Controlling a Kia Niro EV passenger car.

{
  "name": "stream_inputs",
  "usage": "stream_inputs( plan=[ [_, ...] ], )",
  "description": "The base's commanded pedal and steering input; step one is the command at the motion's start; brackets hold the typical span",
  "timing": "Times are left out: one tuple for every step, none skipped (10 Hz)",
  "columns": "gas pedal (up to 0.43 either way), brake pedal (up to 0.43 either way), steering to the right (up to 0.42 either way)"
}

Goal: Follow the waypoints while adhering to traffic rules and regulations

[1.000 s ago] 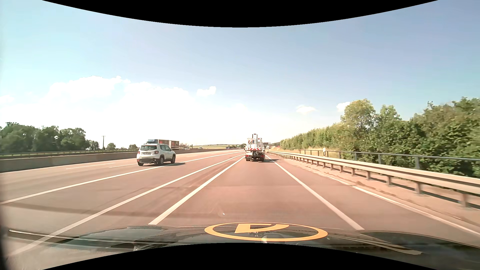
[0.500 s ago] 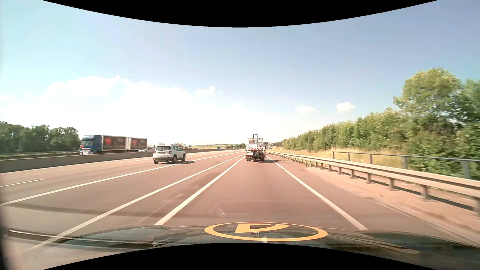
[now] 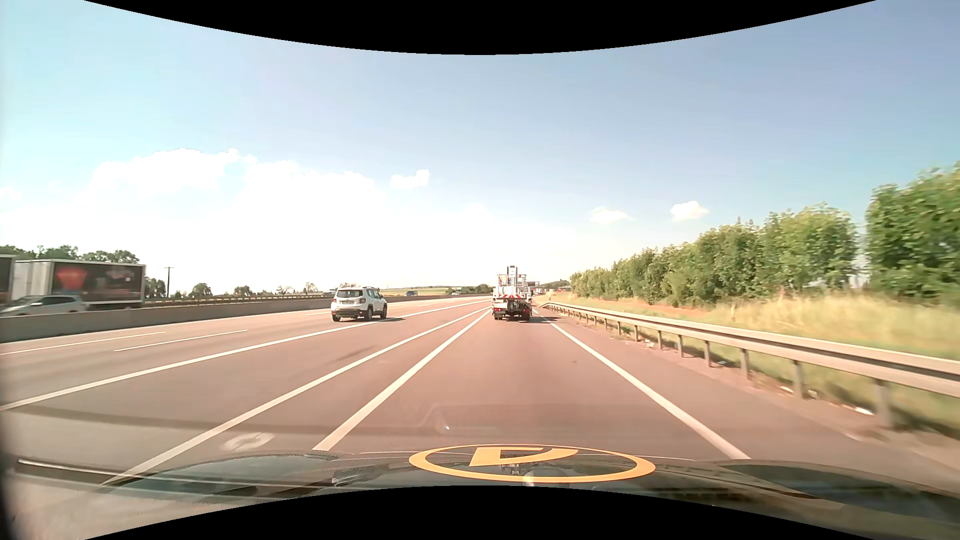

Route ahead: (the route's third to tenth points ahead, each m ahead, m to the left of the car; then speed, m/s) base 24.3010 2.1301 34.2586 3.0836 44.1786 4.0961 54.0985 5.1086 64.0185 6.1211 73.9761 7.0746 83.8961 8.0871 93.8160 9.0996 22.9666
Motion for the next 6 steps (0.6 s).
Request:
stream_inputs(
  plan=[
    [0.311,0.000,0.001],
    [0.319,0.000,0.002],
    [0.319,0.000,0.002],
    [0.319,0.000,0.002],
    [0.319,0.000,0.002],
    [0.319,0.000,0.002]
  ],
)
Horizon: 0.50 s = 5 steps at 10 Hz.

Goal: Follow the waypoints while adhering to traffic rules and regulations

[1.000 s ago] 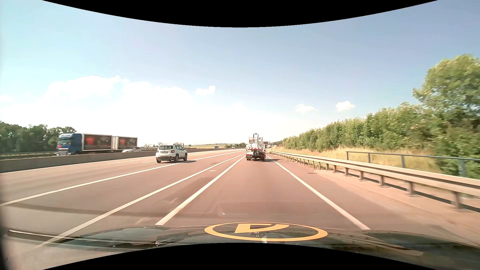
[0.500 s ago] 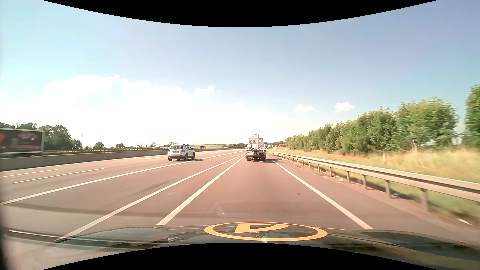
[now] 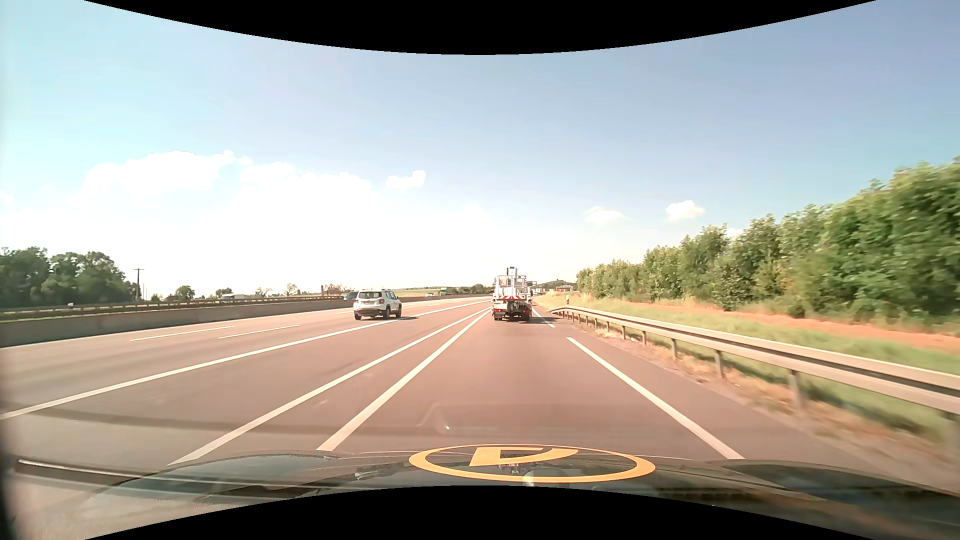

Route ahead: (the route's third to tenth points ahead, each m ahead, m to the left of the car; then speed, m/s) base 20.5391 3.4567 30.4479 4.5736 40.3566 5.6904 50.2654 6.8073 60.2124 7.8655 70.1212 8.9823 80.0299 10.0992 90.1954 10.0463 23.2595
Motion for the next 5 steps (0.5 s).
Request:
stream_inputs(
  plan=[
    [0.331,0.000,0.002],
    [0.331,0.000,0.002],
    [0.331,0.000,0.001],
    [0.331,0.000,0.002],
    [0.331,0.000,0.001]
  ],
)
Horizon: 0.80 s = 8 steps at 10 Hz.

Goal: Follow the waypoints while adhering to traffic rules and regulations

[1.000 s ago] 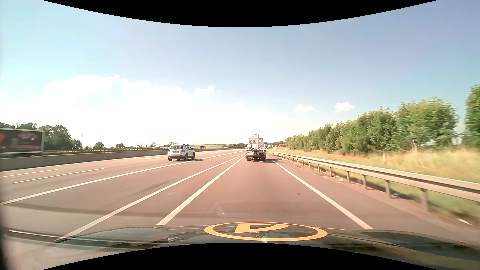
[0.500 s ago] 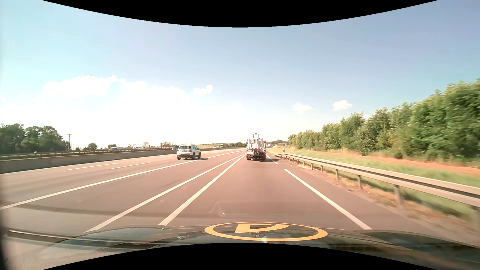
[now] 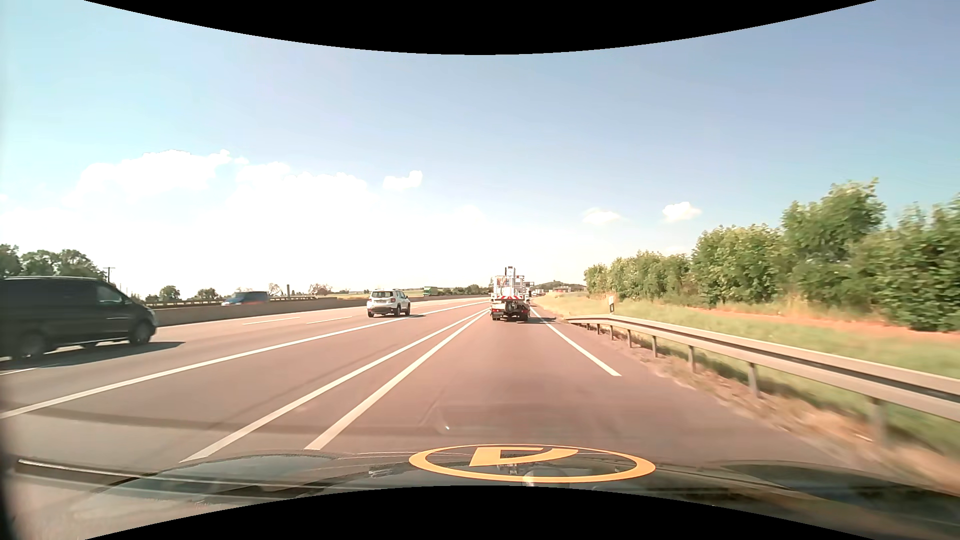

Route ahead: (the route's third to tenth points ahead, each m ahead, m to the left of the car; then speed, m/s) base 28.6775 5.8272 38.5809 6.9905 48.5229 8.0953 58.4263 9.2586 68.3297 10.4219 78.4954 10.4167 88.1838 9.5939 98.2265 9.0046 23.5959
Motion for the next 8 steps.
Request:
stream_inputs(
  plan=[
    [0.319,0.000,0.001],
    [0.319,0.000,0.002],
    [0.287,0.000,0.001],
    [0.280,0.000,0.001],
    [0.268,0.000,0.001],
    [0.268,0.000,0.001],
    [0.268,0.000,0.001],
    [0.268,0.000,0.001]
  ],
)
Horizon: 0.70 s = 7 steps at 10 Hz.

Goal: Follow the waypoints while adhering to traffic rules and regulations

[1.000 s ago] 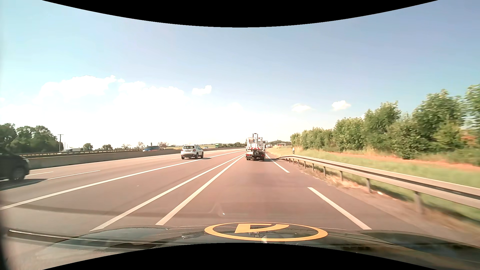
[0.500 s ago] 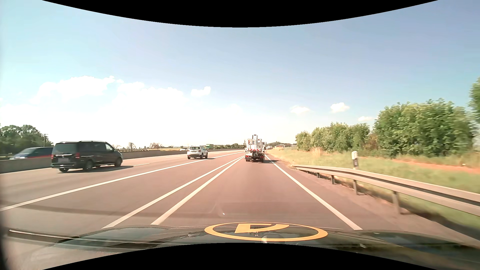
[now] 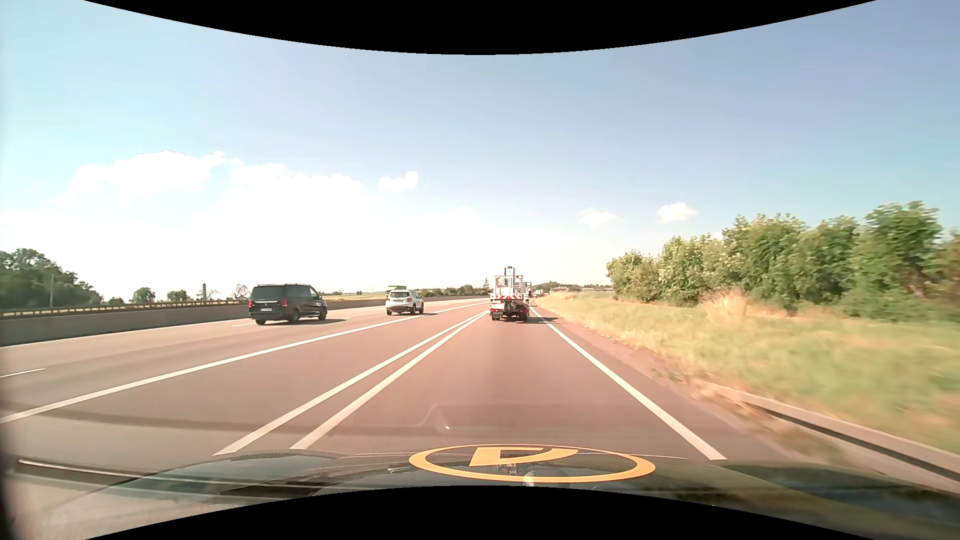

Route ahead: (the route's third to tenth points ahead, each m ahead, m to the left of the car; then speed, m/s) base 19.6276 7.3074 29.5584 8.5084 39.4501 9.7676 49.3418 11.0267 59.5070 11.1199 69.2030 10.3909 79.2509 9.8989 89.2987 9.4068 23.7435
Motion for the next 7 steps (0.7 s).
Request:
stream_inputs(
  plan=[
    [0.268,0.000,0.001],
    [0.260,0.000,0.001],
    [0.260,0.000,0.001],
    [0.260,0.000,0.001],
    [0.260,0.000,0.002],
    [0.260,0.000,0.001],
    [0.260,0.000,0.002]
  ],
)
